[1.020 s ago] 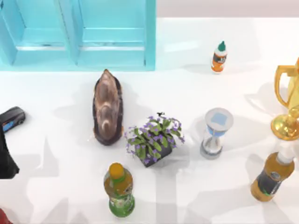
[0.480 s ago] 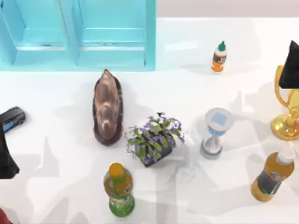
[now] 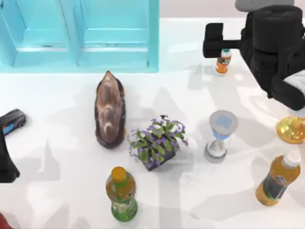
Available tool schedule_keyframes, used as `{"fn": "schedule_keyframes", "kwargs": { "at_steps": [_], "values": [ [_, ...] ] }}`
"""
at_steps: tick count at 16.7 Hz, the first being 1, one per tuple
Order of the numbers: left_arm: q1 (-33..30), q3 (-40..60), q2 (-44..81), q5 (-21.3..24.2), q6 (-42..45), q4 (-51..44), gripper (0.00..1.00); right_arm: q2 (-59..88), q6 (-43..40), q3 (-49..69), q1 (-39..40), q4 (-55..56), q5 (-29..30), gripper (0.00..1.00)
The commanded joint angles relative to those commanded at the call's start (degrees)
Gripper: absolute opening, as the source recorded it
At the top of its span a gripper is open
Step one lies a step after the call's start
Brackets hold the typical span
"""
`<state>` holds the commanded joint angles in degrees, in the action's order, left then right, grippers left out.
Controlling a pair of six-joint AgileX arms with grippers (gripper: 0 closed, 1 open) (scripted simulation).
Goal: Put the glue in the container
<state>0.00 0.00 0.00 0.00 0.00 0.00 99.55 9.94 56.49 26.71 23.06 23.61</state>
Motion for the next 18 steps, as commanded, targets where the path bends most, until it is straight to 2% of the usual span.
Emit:
{"fn": "schedule_keyframes", "kwargs": {
  "at_steps": [6, 14, 18],
  "values": [
    [0.0, 0.0, 0.0, 0.0, 0.0, 0.0, 1.0, 16.8, 3.6, 0.8, -0.4, 4.9, 1.2, 1.0],
    [0.0, 0.0, 0.0, 0.0, 0.0, 0.0, 1.0, 17.7, 3.8, 1.3, -0.3, 4.1, 1.2, 1.0],
    [0.0, 0.0, 0.0, 0.0, 0.0, 0.0, 1.0, 20.0, 4.0, 9.9, -0.4, -2.2, 1.2, 1.0]
  ]
}}
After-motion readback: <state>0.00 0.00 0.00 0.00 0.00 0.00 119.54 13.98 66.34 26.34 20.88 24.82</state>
